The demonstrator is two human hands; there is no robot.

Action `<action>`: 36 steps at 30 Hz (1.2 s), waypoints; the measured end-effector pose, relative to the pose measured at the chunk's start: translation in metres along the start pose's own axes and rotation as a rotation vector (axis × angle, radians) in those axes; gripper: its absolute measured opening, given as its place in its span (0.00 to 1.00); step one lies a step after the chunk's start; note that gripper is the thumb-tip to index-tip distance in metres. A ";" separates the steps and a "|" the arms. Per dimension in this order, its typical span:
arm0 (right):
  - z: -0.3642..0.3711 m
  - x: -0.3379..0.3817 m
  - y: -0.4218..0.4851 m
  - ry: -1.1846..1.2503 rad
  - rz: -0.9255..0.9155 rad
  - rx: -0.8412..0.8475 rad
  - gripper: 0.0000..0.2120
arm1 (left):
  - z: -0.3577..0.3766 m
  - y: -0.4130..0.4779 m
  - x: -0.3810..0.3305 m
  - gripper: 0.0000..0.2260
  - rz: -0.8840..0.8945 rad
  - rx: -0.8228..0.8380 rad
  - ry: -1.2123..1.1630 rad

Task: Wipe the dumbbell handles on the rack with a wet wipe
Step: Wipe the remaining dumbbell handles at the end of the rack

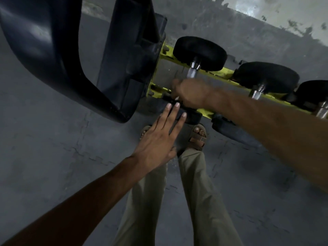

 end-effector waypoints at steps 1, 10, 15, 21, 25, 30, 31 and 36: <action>0.001 0.001 -0.007 0.051 -0.004 -0.052 0.11 | -0.001 0.000 0.000 0.49 0.000 -0.001 -0.001; 0.071 -0.003 -0.046 1.019 0.589 -0.318 0.05 | -0.003 0.005 0.012 0.52 0.014 0.040 -0.007; 0.050 -0.015 -0.020 1.822 0.896 -0.505 0.10 | 0.000 0.006 0.009 0.54 0.010 0.066 0.055; 0.041 -0.043 0.024 2.417 0.863 -0.549 0.19 | -0.001 0.007 0.006 0.56 -0.004 0.093 0.100; 0.037 -0.025 0.021 2.483 0.945 -0.843 0.09 | -0.003 0.007 0.007 0.55 0.005 0.097 0.078; 0.038 0.001 -0.002 1.325 0.954 -1.102 0.03 | -0.002 0.005 0.007 0.55 0.006 0.085 0.081; 0.038 0.006 -0.006 1.083 0.816 -1.067 0.04 | -0.003 0.005 0.007 0.55 0.005 0.083 0.080; 0.045 -0.023 -0.018 0.153 0.395 -0.709 0.20 | -0.001 0.005 0.007 0.56 0.008 0.080 0.072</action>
Point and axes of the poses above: each hand's wrist, its own y-axis towards the middle knuckle, its own z-axis out of the palm, x = y × z, the point moved 1 cm from there along y, towards the middle knuckle, and after that the axes turned 1 degree about -z, right-handed, at the moved point
